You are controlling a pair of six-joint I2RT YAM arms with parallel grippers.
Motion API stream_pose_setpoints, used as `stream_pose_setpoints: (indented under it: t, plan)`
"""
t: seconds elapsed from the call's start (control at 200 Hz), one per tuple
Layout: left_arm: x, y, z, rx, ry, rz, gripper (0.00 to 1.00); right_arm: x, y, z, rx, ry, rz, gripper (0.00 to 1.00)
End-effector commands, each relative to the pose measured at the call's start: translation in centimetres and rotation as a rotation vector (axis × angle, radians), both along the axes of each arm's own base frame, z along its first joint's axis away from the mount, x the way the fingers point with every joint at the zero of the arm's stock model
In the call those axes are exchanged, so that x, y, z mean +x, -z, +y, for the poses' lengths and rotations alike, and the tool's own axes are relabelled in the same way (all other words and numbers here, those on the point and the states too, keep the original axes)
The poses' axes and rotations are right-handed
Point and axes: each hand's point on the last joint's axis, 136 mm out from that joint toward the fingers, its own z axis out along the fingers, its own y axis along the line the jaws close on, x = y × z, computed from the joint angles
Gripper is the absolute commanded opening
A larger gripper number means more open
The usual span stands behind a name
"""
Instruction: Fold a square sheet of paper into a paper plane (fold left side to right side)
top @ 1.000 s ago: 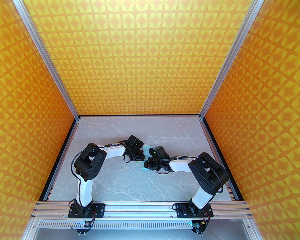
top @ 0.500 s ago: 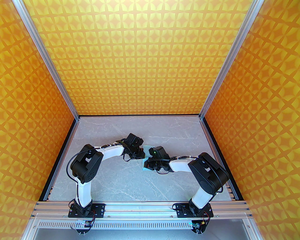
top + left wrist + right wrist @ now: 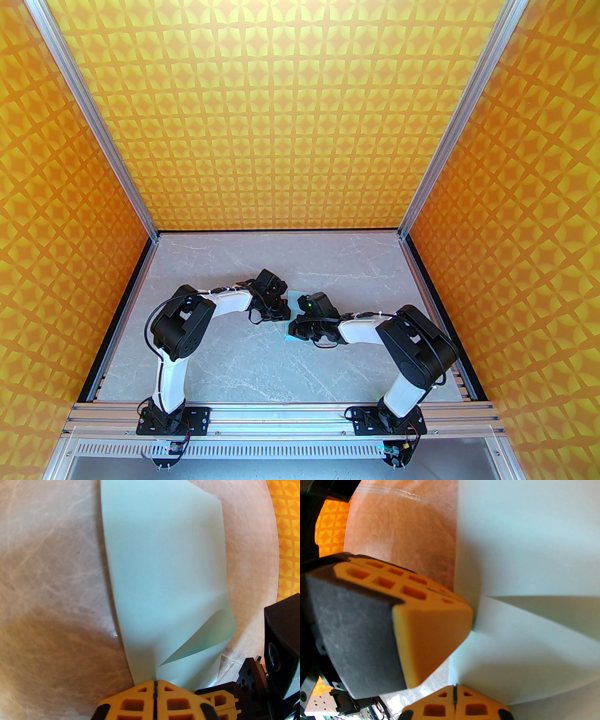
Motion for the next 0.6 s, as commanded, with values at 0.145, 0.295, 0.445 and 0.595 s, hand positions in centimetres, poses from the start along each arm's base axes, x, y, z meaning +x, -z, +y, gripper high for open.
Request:
stream_pose_setpoints:
  t: [0.145,0.295,0.445,0.595]
  plan:
    - [-0.8,3.4,1.2,0.108,-0.021,0.064,0.01,-0.3,-1.3,0.0,0.015,-0.004,-0.020,0.02]
    - [-0.9,3.6,1.2,0.113,-0.022,0.070,0.01,-0.6,-1.6,0.0,0.033,0.006,-0.020,0.02]
    - [-0.9,3.6,1.3,0.113,-0.021,0.069,0.01,-1.0,-0.7,0.2,0.033,0.003,0.000,0.02]
    - [-1.0,3.8,1.3,0.115,-0.022,0.073,0.01,-1.2,-0.1,0.7,0.049,0.000,0.016,0.02]
